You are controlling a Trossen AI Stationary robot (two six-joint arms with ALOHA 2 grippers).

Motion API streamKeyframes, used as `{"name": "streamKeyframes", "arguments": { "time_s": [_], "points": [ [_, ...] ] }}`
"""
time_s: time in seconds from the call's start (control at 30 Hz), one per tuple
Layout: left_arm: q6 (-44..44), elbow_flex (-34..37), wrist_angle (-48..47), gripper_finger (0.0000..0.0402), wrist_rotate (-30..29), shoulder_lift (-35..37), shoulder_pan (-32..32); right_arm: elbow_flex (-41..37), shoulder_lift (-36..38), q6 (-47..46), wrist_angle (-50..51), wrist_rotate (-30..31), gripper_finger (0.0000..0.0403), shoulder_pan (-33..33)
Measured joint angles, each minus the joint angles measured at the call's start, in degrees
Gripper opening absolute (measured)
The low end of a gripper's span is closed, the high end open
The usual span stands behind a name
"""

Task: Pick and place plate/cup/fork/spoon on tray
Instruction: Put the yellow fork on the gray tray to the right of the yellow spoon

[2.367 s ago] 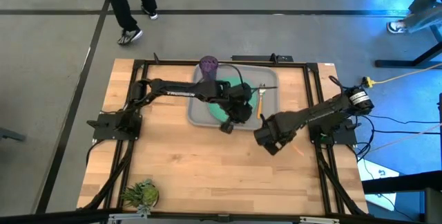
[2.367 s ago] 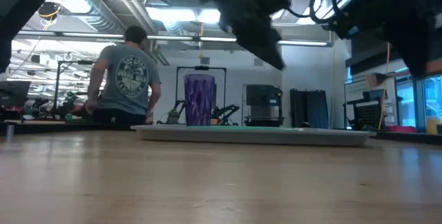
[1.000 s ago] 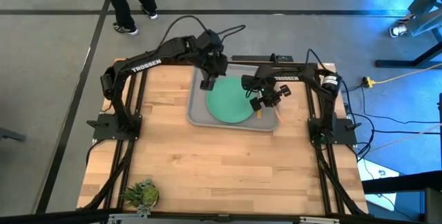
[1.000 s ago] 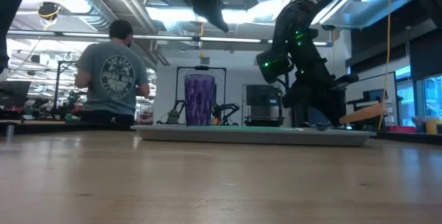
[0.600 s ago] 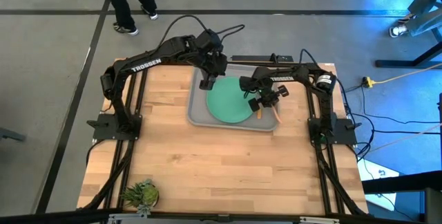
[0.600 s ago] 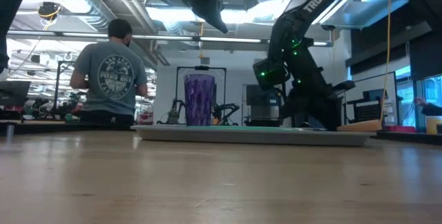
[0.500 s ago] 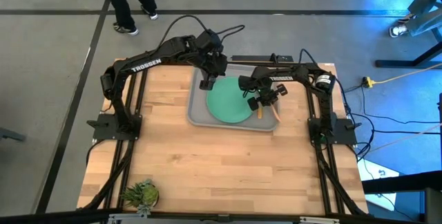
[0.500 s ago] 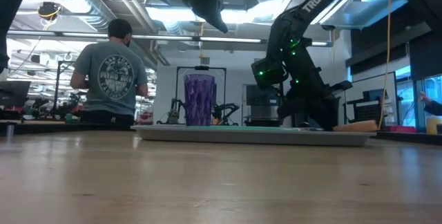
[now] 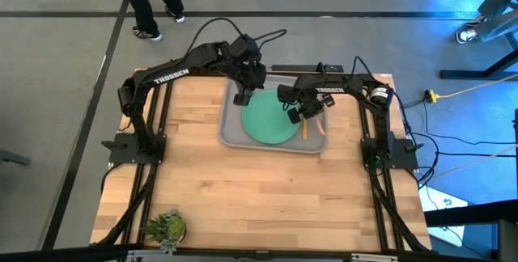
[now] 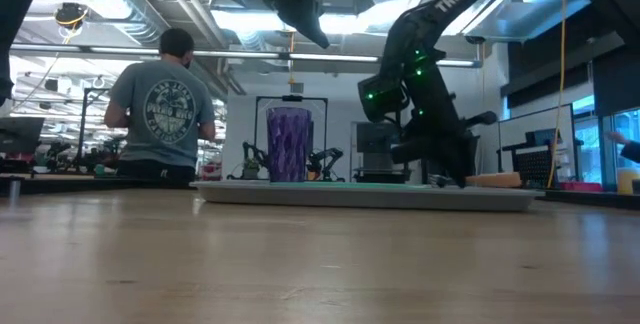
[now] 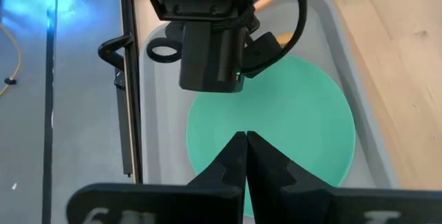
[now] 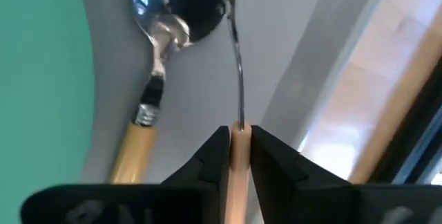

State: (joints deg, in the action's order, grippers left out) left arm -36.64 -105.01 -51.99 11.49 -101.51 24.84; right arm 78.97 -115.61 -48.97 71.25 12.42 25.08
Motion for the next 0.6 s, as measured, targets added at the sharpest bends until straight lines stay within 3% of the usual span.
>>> {"name": "streamKeyframes", "arguments": {
  "time_s": [0.6],
  "points": [
    [0.0, 0.0, 0.04, 0.0, -0.02, -0.02, 0.0, -0.91, 0.04, 2.66, -6.61, 0.02, 0.0047, 0.18]
  ]
}}
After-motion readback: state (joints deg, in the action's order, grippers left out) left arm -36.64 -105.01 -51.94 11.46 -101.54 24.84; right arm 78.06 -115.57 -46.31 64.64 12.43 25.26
